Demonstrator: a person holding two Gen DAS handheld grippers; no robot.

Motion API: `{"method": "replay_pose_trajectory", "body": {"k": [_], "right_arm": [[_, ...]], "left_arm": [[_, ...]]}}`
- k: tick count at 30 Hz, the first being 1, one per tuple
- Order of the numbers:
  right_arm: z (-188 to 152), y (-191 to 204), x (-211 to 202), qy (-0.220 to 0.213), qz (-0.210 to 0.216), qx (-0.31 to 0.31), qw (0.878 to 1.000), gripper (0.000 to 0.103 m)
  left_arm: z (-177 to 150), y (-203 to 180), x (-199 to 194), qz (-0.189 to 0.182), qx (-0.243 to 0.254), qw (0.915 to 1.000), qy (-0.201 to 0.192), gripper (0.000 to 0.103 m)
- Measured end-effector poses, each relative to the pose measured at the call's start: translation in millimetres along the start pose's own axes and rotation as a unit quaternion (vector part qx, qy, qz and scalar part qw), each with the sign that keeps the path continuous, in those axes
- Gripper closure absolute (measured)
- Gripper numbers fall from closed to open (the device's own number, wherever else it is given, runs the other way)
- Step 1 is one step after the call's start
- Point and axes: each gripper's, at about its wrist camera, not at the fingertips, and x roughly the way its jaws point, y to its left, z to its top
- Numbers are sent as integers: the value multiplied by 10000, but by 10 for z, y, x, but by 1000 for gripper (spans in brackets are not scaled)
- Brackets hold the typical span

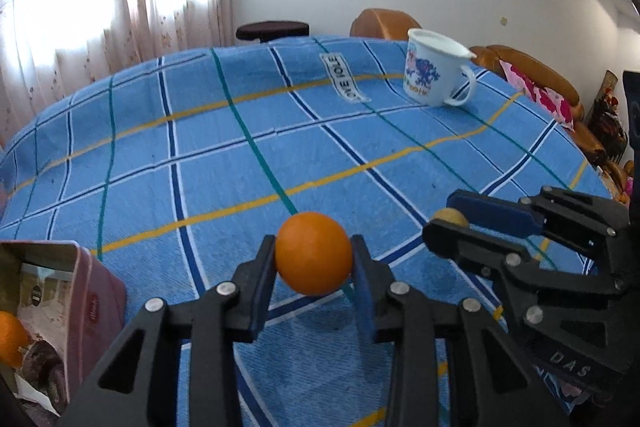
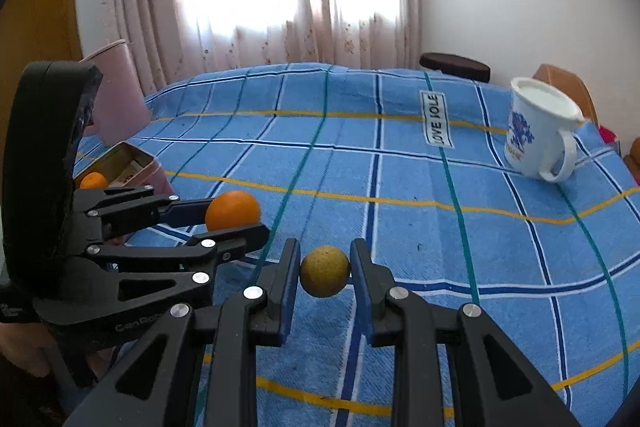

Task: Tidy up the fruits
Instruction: 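Carry the orange and the yellow-green fruit over the tin box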

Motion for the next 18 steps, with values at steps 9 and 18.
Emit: {"method": "replay_pose_trajectory", "body": {"k": [9, 18], "right_arm": [[-1, 12, -33, -113, 34, -33, 9999, 76], [-13, 35, -118, -338, 69, -64, 9994, 76]], "left_arm": [[0, -30, -106, 98, 66, 9995, -296, 65], [-19, -21, -216, 153, 40, 9981, -591, 65]]}}
